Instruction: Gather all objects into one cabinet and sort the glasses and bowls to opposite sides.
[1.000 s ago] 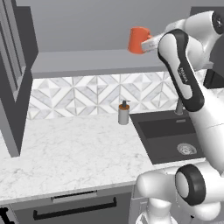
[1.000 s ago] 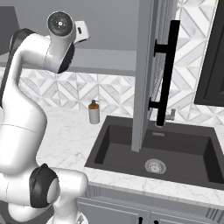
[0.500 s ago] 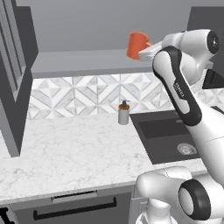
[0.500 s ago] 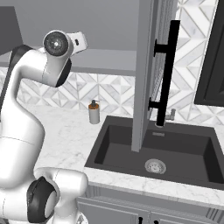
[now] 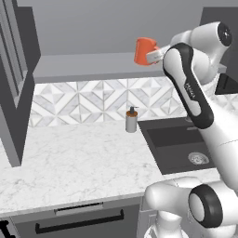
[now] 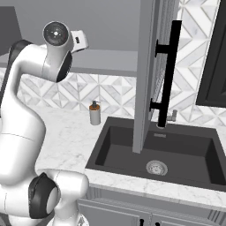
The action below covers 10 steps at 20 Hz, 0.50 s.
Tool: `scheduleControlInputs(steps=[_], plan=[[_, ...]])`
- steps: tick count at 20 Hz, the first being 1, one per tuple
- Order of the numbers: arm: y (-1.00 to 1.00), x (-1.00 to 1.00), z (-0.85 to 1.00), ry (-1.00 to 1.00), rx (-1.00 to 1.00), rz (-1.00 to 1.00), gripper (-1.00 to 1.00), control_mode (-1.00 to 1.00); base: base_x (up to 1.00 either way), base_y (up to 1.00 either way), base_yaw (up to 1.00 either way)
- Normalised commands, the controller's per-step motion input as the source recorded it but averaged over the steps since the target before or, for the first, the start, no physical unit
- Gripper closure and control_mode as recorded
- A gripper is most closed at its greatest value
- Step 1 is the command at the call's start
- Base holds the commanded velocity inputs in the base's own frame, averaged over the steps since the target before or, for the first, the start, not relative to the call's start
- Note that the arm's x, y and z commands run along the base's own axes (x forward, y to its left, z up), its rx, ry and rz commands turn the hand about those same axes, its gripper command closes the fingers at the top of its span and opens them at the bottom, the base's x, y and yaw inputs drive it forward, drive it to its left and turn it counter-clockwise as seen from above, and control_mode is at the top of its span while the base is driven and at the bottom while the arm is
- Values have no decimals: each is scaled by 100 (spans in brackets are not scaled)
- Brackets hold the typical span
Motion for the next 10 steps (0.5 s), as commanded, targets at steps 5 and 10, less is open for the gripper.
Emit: scheduleControlInputs(steps=[5,10], plan=[[0,0,0,0,0,0,100,-100,0,0,0],[0,-3,-1,0,0,0,100,100,-37,0,10]])
